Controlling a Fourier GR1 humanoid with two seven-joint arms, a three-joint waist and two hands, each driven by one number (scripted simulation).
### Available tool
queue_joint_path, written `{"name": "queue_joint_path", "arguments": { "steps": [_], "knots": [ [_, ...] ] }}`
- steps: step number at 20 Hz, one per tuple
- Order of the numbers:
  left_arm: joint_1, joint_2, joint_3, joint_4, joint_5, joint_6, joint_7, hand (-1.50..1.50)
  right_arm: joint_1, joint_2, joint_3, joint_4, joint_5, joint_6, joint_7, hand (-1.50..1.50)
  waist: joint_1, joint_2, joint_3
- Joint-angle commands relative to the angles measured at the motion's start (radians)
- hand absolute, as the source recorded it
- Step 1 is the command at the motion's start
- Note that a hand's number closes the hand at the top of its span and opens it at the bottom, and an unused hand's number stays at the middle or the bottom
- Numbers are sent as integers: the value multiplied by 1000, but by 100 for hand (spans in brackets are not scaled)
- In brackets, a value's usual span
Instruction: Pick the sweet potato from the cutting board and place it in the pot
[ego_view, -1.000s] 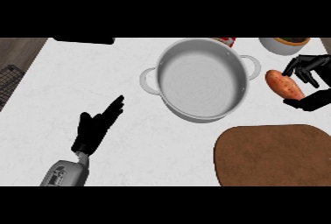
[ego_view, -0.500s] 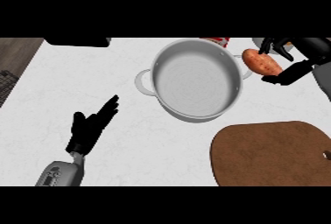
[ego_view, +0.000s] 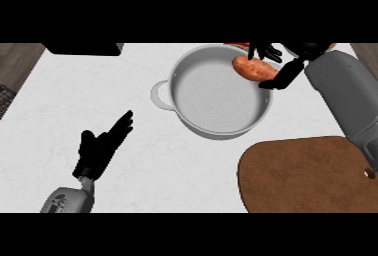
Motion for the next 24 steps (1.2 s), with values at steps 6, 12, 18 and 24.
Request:
{"name": "queue_joint_path", "arguments": {
  "steps": [6, 12, 18, 24],
  "knots": [
    [0, 5, 12, -27, 7, -14, 9, 0, -73, 124, 137, 22, 229, -276, 129, 150, -1, -1, -1],
    [10, -19, 10, 16, -18, 13, -24, 0, -76, 285, 263, 102, 382, -300, 329, 150, -9, -3, -1],
    [27, -27, -8, -12, -24, 6, -24, 0, -129, 357, 308, 254, 443, -118, 515, -150, 4, 0, -1],
    [24, -35, -14, 4, -36, 9, -6, 0, -65, 411, 128, 215, 276, -172, 359, -150, -8, 4, 1]
  ]
}}
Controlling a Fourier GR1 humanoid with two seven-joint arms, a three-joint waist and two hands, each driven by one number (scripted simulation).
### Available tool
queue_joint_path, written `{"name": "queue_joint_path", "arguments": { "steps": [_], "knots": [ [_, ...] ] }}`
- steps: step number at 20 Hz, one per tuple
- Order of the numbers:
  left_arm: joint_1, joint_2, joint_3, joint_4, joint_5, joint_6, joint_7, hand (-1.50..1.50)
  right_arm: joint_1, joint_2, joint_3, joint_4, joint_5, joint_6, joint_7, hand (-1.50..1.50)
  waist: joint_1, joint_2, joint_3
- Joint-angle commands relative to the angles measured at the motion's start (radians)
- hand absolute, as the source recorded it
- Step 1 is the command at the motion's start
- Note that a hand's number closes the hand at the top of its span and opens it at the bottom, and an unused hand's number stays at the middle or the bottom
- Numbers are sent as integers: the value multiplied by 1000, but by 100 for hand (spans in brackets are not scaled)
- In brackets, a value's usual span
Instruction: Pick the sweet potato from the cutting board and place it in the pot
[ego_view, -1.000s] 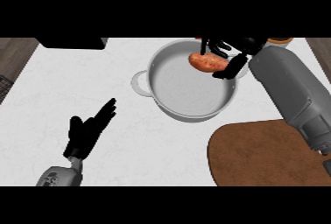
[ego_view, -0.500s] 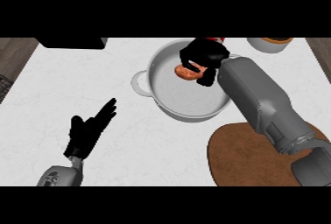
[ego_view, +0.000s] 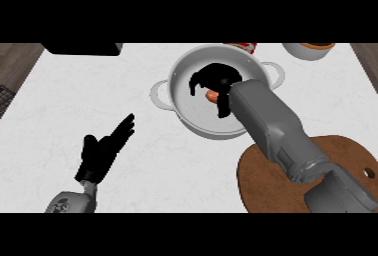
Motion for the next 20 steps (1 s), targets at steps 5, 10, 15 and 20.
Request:
{"name": "queue_joint_path", "arguments": {
  "steps": [5, 10, 15, 20],
  "knots": [
    [7, 8, 17, -2, 8, -6, -11, 0, 29, 49, -323, -77, -326, 28, -123, -150, -13, -4, 2],
    [-11, -10, 1, -31, 1, 9, 33, 0, -47, -19, -510, -85, -491, 38, -47, -150, -8, -3, 1],
    [-15, 20, 26, 32, -1, -21, -22, 0, -39, -116, -626, -67, -591, 66, -61, -150, -10, 2, 0],
    [-25, -1, 20, 4, -1, -6, 16, 0, -7, -271, -686, -28, -640, 224, -126, -150, 2, 7, 1]
  ]
}}
